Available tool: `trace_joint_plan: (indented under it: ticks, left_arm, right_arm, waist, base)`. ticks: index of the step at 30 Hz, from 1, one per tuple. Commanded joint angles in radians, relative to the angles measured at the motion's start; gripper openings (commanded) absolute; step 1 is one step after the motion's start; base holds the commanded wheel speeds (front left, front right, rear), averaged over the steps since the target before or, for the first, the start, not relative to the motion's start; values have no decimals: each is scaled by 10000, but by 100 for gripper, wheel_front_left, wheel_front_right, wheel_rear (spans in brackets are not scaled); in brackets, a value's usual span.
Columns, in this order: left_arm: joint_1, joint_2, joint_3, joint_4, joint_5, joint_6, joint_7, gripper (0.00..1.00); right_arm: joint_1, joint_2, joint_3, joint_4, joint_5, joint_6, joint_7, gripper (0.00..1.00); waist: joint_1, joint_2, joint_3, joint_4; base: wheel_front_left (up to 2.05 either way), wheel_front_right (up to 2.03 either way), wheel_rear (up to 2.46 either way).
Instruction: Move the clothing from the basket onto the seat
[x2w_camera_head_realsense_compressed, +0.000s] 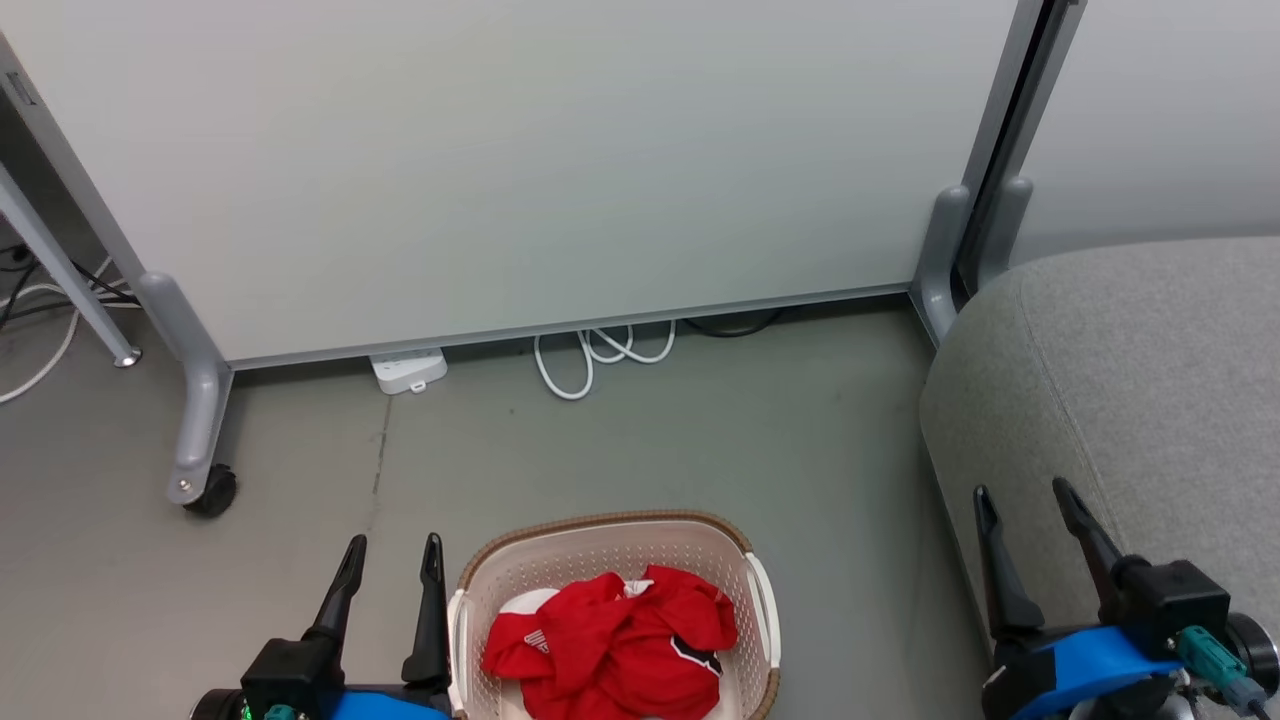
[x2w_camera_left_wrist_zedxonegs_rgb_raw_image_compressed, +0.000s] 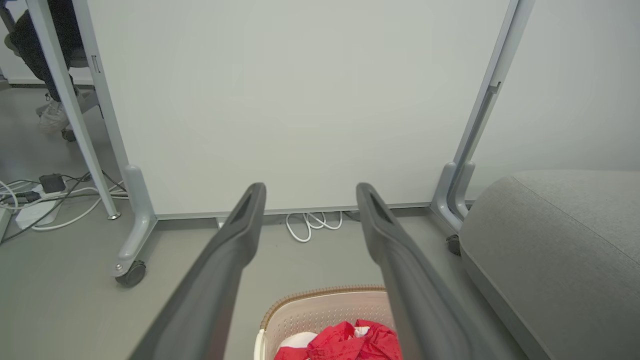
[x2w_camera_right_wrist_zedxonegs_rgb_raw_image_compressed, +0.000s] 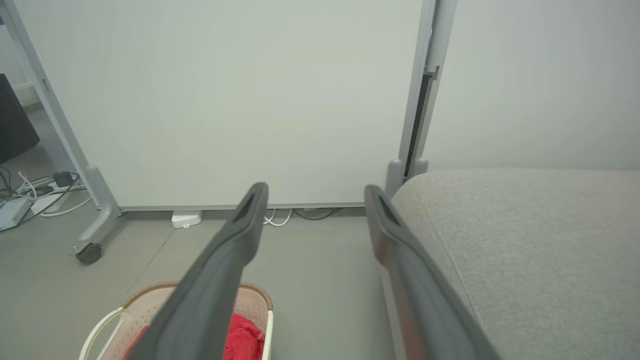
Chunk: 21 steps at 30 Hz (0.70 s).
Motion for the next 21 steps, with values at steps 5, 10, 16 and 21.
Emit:
trace_joint_plan:
  ticks: [5, 10, 16, 21]
  left_arm:
    - [-637, 43, -135, 724, -46, -135, 103, 100]
    - [-1612, 340, -282, 1697, 151, -304, 662, 100]
    - [-2978, 908, -485, 2717, 558, -408, 1250, 100]
    - [-4058, 1487, -604, 3617, 855, -584, 1841, 100]
  right_arm:
    - [-884, -33, 321, -311, -30, -3, -88, 100]
    - [-1946, -28, 749, -306, 115, -3, -357, 100]
    - [-3221, -24, 1355, 50, 566, -3, -893, 100]
    - [-3994, -19, 1750, 551, 1101, -3, -1390, 100]
  waist:
    - [1, 0, 1261, -905]
    - [1, 0, 2695, -1985]
    - [1, 0, 4588, -3457]
    - [1, 0, 5881, -4428]
  base:
    - [0, 0, 0]
    - [0, 0, 0]
    - [0, 0, 0]
    - [0, 0, 0]
